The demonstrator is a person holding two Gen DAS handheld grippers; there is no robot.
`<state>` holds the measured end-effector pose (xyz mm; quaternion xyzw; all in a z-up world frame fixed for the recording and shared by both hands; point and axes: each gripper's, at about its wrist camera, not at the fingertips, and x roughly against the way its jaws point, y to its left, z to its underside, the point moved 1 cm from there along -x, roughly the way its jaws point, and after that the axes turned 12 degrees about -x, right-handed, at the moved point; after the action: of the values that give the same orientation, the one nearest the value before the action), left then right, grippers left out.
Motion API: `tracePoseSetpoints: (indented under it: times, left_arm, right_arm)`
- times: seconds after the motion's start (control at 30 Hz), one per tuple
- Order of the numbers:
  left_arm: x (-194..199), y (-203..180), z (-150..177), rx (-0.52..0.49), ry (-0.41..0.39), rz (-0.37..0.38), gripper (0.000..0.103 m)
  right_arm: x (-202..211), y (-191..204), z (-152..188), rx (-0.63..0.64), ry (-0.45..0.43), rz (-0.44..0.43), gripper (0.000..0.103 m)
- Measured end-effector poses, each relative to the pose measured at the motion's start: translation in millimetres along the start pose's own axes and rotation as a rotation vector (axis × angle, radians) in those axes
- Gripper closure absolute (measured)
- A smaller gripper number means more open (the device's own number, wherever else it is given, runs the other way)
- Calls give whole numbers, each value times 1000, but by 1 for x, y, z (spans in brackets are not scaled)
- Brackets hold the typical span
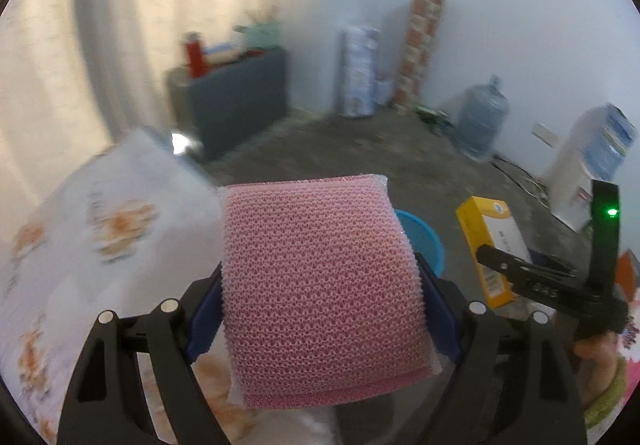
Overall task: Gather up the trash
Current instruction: 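Carry the sponge with the left tool while the right tool carries the box to the basket, then open both tools over the blue basket to drop sponge and box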
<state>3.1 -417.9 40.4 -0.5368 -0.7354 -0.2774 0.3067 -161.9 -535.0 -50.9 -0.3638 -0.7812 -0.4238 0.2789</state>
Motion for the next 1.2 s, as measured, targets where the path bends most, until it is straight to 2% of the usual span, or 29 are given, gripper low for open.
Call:
tracePoseSetpoints:
  times: [0.1,0.2,0.3,0.4,0.47,0.6,0.73,0.9,1.1,1.2]
  left_arm:
    - [-31,-27,-13,-1,34,79,21]
    - [-75,-56,-24,-9,101,158,21]
    - [-130,-82,-30,28,211,229,21]
    - [-182,-95,-32,88,314,267,21]
    - [-212,-102,-27,125,373,279,21]
    - [-270,-118,-16,121,442,222,21]
    - [-322,-109,-8,180,515,192,21]
    - [-360,-103,-7,199,523,171,19]
    - [-373,-101,-2,221,507,177,13]
    - [-374,-101,-3,210,482,187,10]
  right_arm:
    - [-17,-34,-14,-70,17,24,32]
    - [-42,-60,-27,-136,59,27,32]
    - [-68,-81,-38,-170,104,38,32]
    - [-96,-98,-47,-215,162,31,32]
    - [-117,-110,-54,-249,203,18,32]
    - [-161,-131,-66,-289,289,15,32]
    - [-195,-139,-70,-303,362,39,32]
    - [-225,-137,-85,-276,390,61,31]
    - [-246,-138,-87,-240,412,108,28]
    - [-252,-140,-87,-240,405,104,26]
